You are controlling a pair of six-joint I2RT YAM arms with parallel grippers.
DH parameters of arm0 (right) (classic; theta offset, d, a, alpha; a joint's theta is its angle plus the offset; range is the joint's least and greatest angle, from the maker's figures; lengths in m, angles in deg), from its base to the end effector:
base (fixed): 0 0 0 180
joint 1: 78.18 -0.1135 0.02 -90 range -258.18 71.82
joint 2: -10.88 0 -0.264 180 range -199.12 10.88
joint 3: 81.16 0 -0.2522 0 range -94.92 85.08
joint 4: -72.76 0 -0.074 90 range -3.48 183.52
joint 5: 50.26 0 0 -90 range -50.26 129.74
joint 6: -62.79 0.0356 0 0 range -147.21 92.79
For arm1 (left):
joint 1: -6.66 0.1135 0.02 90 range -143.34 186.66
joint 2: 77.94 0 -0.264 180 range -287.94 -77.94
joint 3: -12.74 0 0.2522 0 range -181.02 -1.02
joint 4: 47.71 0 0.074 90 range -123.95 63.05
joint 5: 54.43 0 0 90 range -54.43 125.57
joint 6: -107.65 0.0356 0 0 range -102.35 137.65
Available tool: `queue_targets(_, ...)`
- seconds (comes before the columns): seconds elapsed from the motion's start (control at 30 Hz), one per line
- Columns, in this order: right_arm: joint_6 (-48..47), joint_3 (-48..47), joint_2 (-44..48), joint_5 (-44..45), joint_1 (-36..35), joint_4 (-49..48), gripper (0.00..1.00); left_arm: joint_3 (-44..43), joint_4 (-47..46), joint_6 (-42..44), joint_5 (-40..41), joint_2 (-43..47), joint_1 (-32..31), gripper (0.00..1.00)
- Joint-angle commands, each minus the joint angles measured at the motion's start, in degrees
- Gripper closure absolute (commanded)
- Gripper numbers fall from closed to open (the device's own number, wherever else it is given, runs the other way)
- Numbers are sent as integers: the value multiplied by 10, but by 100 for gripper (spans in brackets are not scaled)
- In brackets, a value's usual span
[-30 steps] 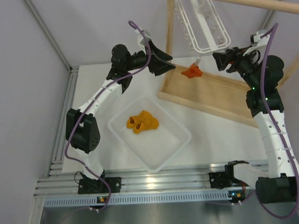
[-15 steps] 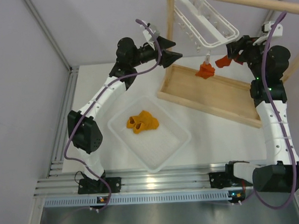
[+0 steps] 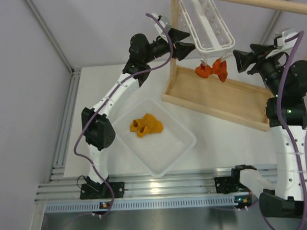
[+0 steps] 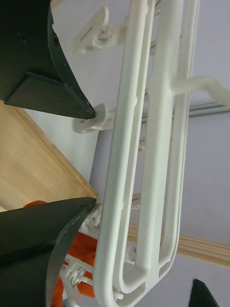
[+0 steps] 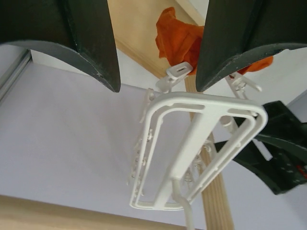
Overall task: Clip the socks to the hanger
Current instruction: Move the hanger to the clothesline.
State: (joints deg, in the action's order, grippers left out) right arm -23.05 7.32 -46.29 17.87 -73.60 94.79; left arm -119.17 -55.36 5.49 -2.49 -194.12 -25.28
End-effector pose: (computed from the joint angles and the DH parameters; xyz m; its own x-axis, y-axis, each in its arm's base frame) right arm 0.1901 -0.0019 0.5005 0.1912 0.0522 -0.9802 -0.3033 0.9528 -0.0084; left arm 0.3897 -0.2688 0.4593 0.1403 -0.2829 -0.9488 0.9476 0.3163 0.0458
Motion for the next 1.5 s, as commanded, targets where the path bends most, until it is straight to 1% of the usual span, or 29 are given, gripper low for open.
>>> queue_targets(0.0, -24, -31, 18, -60, 6, 14, 37, -32, -42, -8, -6, -14, -14, 29)
queue_targets(0.1, -27, -54, -1, -77, 1, 10, 37, -33, -48, -12, -7, -17, -20, 29)
queue_targets(0.17, -19, -81, -21, -56, -8, 4, 37, -32, -49, -11, -9, -16, -22, 29)
queue_targets(0.27, 8, -118, -62, -46, -21, -30, 40, -29, -49, -12, -7, -15, -23, 29)
queue_targets(0.33, -1, -150, -93, -28, -66, -38, 43, -26, -48, -11, -4, -15, -23, 29)
queue_targets(0.37, -9, -163, -106, -1, -82, -32, 46, -27, -46, -10, -5, -16, -23, 29)
queue_targets(0.4, -19, -177, -131, 13, -97, -30, 46, -26, -43, -8, -4, -15, -23, 28)
queue_targets(0.47, -27, -205, -152, 40, -127, -38, 48, -24, -42, -3, -3, -16, -23, 28)
queue_targets(0.57, -28, -199, -174, 90, -158, -89, 51, -16, -42, 3, 6, -13, -23, 28)
queue_targets(0.6, -37, -188, -182, 102, -174, -124, 54, -13, -43, 0, 10, -12, -23, 28)
queue_targets(0.73, -57, -188, -217, 158, -200, -184, 59, -1, -51, -5, 14, -8, -23, 28)
queue_targets(0.77, -57, -192, -225, 177, -203, -195, 59, 2, -54, -5, 16, -8, -23, 28)
queue_targets(0.87, -62, -214, -257, 199, -215, -220, 59, 6, -54, -5, 19, -6, -23, 28)
queue_targets(1.07, -69, -256, -318, 216, -225, -244, 59, 7, -55, -5, 21, -8, -22, 28)
queue_targets(1.3, -77, -294, -355, 246, -241, -275, 60, 9, -57, -8, 26, -10, -22, 28)
queue_targets(1.43, -88, -310, -371, 267, -245, -283, 66, 8, -58, -8, 27, -12, -22, 27)
queue_targets(1.47, -90, -316, -378, 274, -245, -282, 71, 9, -58, -7, 27, -11, -22, 27)
